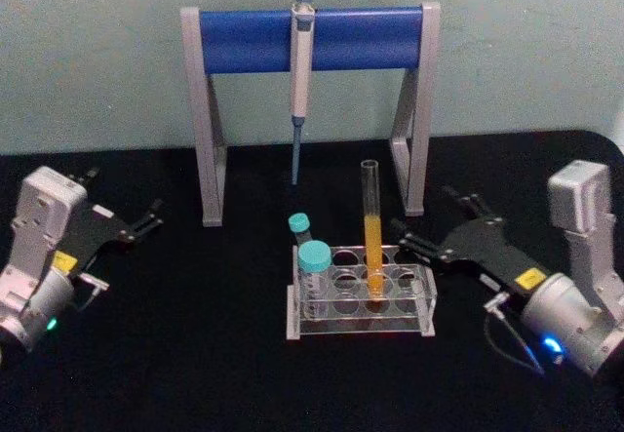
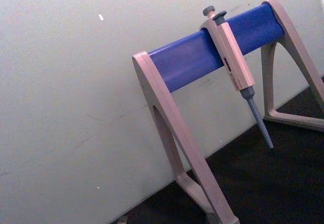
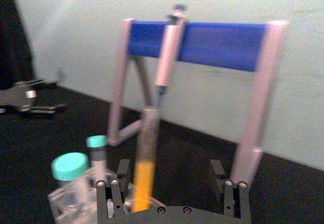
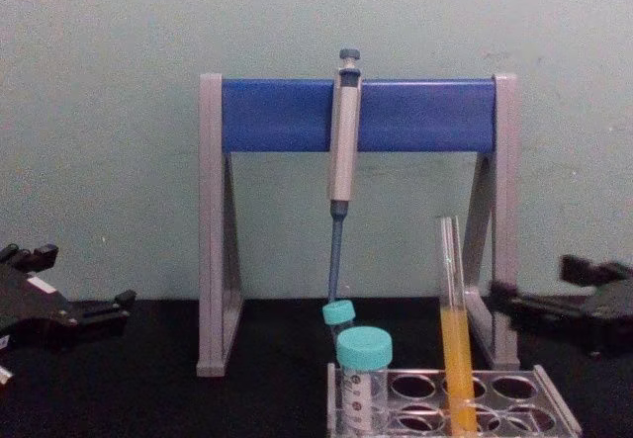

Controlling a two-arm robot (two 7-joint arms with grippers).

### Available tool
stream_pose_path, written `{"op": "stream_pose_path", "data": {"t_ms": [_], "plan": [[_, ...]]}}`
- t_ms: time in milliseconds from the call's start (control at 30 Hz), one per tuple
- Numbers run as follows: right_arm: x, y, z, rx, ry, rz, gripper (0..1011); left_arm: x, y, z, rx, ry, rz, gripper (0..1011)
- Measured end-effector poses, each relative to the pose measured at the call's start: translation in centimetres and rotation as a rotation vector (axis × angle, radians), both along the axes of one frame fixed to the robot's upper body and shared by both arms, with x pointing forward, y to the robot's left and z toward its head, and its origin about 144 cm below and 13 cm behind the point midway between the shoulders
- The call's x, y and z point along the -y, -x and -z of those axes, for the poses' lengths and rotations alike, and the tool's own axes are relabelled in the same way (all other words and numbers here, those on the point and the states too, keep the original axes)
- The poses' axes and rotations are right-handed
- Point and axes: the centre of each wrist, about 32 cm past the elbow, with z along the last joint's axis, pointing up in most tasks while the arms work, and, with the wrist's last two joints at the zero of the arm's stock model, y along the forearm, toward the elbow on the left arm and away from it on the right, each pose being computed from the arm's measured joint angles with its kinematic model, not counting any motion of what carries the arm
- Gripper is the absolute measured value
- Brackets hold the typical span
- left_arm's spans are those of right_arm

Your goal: Pick up the test tube from the test tube rack, shake it, then place it back into the test tube rack.

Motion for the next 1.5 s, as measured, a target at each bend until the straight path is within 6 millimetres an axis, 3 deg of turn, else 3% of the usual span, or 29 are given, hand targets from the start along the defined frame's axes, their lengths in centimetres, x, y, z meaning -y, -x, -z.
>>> {"op": "stream_pose_path", "data": {"t_ms": [233, 567, 967, 1500], "plan": [[1.1, 1.1, 1.0, 0.04, 0.038, 0.17, 1000, 0.0, 0.0, 0.0, 0.0, 0.0, 0.0, 1001], [1.0, 0.9, 3.5, -0.007, 0.085, 0.309, 1000, 0.0, 0.0, 0.0, 0.0, 0.0, 0.0, 1001], [0.6, 0.6, 4.9, -0.063, 0.11, 0.31, 1000, 0.0, 0.0, 0.0, 0.0, 0.0, 0.0, 1001], [0.6, 0.6, 4.9, -0.063, 0.111, 0.308, 1000, 0.0, 0.0, 0.0, 0.0, 0.0, 0.0, 1002]]}}
